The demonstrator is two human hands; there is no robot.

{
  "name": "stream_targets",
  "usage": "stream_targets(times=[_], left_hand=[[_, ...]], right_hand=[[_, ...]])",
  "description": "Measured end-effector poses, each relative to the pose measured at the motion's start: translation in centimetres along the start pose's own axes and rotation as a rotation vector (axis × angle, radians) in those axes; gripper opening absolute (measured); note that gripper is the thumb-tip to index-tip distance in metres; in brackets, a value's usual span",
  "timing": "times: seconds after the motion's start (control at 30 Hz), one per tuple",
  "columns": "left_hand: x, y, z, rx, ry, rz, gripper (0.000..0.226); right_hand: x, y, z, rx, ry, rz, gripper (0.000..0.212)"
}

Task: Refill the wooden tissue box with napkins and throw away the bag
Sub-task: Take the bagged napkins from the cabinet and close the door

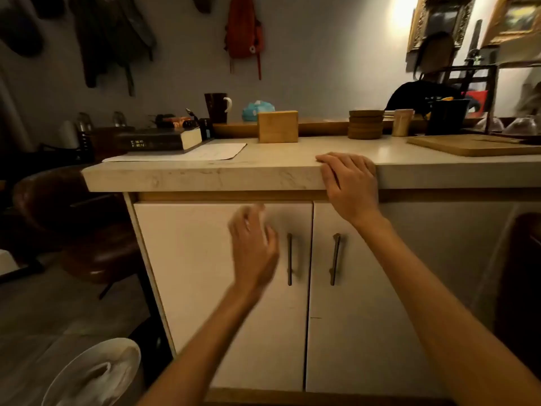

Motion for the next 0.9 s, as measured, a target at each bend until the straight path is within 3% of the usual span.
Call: stream_targets(times=[0.03, 0.13, 0.2, 0.27, 0.3, 0.43, 0.47, 0.53, 0.6, 0.63, 0.7, 0.73, 0.8, 0.9], left_hand=[[0.3, -1.3, 1.9, 0.085, -0.110, -0.116, 0.028], [1.0, -4.3, 7.1, 0.368, -0.404, -0.573, 0.043], [2.2, -4.4, 7.9, 0.363, -0.511, -0.681, 0.052], [2.3, -4.6, 6.0, 0.361, -0.538, -0.665, 0.058], [1.9, -5.6, 4.8, 0.391, -0.559, -0.664, 0.060], [0.5, -10.2, -3.0, 0.449, -0.598, -0.733, 0.069], [0.7, -11.1, -5.5, 0.425, -0.591, -0.772, 0.069], [1.4, -11.6, -10.8, 0.325, -0.530, -0.839, 0.071], [2.1, -11.0, -15.8, 0.228, -0.500, -0.874, 0.079], [2.2, -10.6, -17.9, 0.221, -0.495, -0.907, 0.075], [1.7, -9.3, -21.5, 0.317, -0.343, -0.906, 0.056], [1.9, -8.7, -23.2, 0.390, -0.217, -0.868, 0.045], [2.6, -8.1, -26.3, 0.487, -0.045, -0.850, 0.036], [4.5, -8.2, -30.4, 0.567, -0.003, -0.983, 0.044]], right_hand=[[-0.1, -0.2, 0.0, 0.000, 0.035, -0.011, 0.039], [-0.1, -1.7, -0.3, 0.010, 0.175, -0.044, 0.039], [-0.5, -3.7, -0.9, 0.005, 0.454, 0.037, 0.040], [-1.0, -6.6, -0.6, 0.029, 0.743, 0.185, 0.036], [-0.5, -8.2, 0.0, 0.115, 0.863, 0.255, 0.035], [6.6, -14.1, 1.2, 0.724, 1.365, 0.312, 0.079], [9.0, -15.2, 1.2, 0.843, 1.470, 0.298, 0.082], [13.5, -17.6, 0.6, 0.983, 1.631, 0.074, 0.082], [19.1, -19.3, 2.7, 1.075, 1.564, -0.044, 0.062], [20.8, -20.5, 3.0, 1.034, 1.545, -0.154, 0.059], [25.3, -21.7, 3.6, 1.036, 1.418, -0.373, 0.038], [27.5, -21.5, 2.6, 1.084, 1.368, -0.428, 0.038], [30.3, -20.4, 1.8, 0.980, 1.386, -0.308, 0.045], [33.5, -19.5, 2.7, 0.663, 1.197, -0.291, 0.057]])
Point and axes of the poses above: each hand's wrist, its own y-axis towards the middle knuckle, its own z-axis out of the palm, x = y × z, the point moved 6 cm from there along y, towards the middle knuckle, and after that the axes turned 9 degrees about -y, right-handed, at the moved point
